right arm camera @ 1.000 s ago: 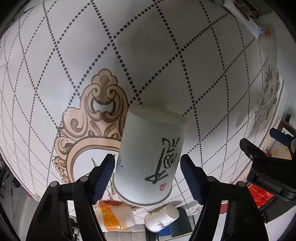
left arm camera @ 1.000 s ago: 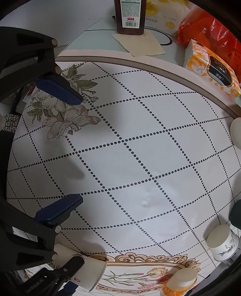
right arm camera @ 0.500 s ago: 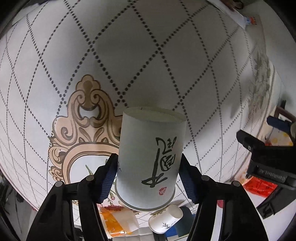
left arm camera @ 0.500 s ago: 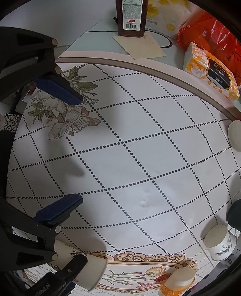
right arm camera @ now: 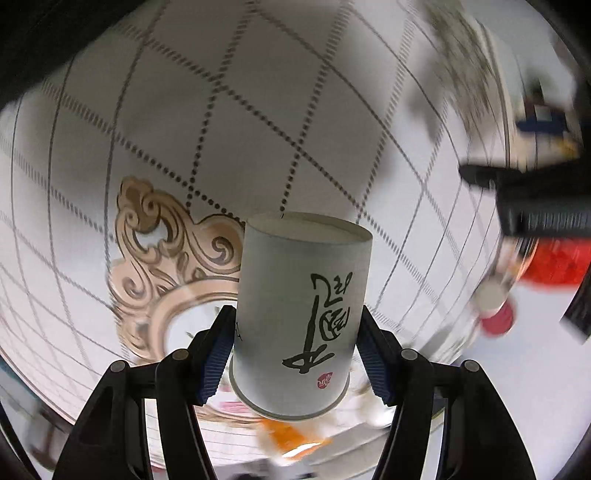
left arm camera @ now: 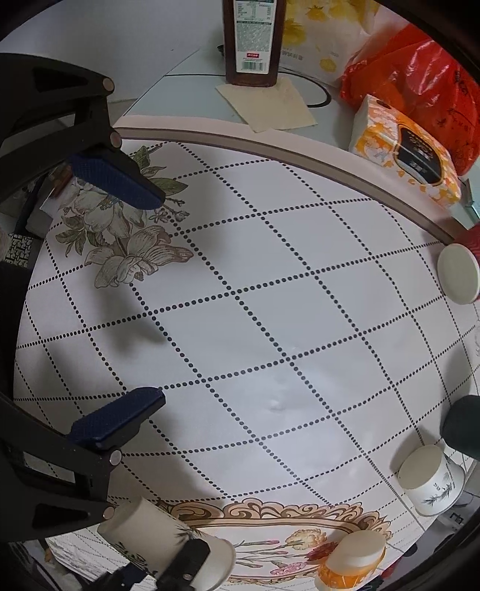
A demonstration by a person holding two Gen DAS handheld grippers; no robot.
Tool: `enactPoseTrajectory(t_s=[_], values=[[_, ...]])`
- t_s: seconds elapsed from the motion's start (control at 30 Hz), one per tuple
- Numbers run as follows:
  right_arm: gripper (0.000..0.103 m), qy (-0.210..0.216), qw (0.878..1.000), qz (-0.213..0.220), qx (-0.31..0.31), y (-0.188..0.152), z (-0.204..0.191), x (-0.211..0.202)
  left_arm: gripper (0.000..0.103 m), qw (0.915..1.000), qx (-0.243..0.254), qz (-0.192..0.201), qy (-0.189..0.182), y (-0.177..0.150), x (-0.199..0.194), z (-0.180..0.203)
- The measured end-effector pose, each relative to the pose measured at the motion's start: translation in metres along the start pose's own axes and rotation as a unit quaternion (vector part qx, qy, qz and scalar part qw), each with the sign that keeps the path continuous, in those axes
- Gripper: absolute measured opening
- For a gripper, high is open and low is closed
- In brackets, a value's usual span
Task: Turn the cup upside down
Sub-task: 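Lift the cup with the right gripper and rotate it rim-down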
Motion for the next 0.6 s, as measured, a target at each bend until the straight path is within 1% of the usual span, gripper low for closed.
enactPoseTrajectory(t_s=[0.07, 0.13, 0.17, 0.2, 0.23, 0.27, 0.3, 0.33, 0.37, 0.4, 0.43, 0.53, 0.57, 0.6], values=[[0.066, 0.028, 0.998, -0.003, 0.059, -0.004, 0.009, 0.002, 0.099, 1.0, 0.006, 0.003, 0.002, 0.003, -0.004, 0.003], [0.066, 0.054, 0.992, -0.004, 0.11, -0.006, 0.016, 0.004, 0.099, 0.9999, 0.012, 0.007, 0.005, 0.008, -0.01, 0.005], [0.066, 0.074, 0.986, -0.007, 0.149, -0.011, 0.019, 0.008, 0.099, 0.9998, 0.014, 0.008, 0.005, 0.009, -0.011, 0.009], [0.066, 0.088, 0.981, -0.008, 0.173, -0.011, 0.023, 0.009, 0.099, 0.9998, 0.017, 0.009, 0.006, 0.01, -0.012, 0.011], [0.066, 0.104, 0.973, -0.011, 0.206, -0.016, 0.027, 0.012, 0.099, 0.9997, 0.019, 0.01, 0.006, 0.01, -0.015, 0.011], [0.066, 0.113, 0.968, -0.014, 0.224, -0.012, 0.025, 0.013, 0.099, 0.9997, 0.021, 0.012, 0.006, 0.011, -0.014, 0.015], [0.066, 0.124, 0.96, -0.016, 0.249, -0.015, 0.027, 0.015, 0.099, 0.9996, 0.024, 0.013, 0.006, 0.012, -0.015, 0.02], [0.066, 0.144, 0.949, -0.02, 0.282, -0.02, 0.029, 0.019, 0.099, 0.9995, 0.027, 0.014, 0.006, 0.012, -0.015, 0.022], [0.066, 0.154, 0.94, -0.022, 0.303, -0.023, 0.028, 0.021, 0.099, 0.9994, 0.029, 0.015, 0.006, 0.012, -0.016, 0.025], [0.066, 0.162, 0.934, -0.023, 0.317, -0.025, 0.028, 0.023, 0.099, 0.9994, 0.032, 0.015, 0.006, 0.013, -0.017, 0.028], [0.066, 0.18, 0.921, -0.026, 0.344, -0.028, 0.027, 0.026, 0.099, 0.9993, 0.034, 0.016, 0.005, 0.013, -0.018, 0.03], [0.066, 0.208, 0.896, -0.031, 0.39, -0.035, 0.027, 0.034, 0.099, 0.9991, 0.038, 0.016, 0.004, 0.014, -0.019, 0.039], [0.066, 0.223, 0.882, -0.032, 0.413, -0.039, 0.026, 0.036, 0.099, 0.9991, 0.039, 0.016, 0.003, 0.01, -0.02, 0.038], [0.066, 0.233, 0.873, -0.033, 0.428, -0.041, 0.023, 0.035, 0.099, 0.999, 0.041, 0.016, 0.003, 0.01, -0.021, 0.04]])
Point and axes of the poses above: each gripper's, at about its wrist camera, not at the fingertips, and x roughly the way its jaws point, z to its right, y to its top, the point moved 8 cm from there along x, roughly the way its jaws point, and after that the axes turned 2 degrees about x, right-handed, at the moved point
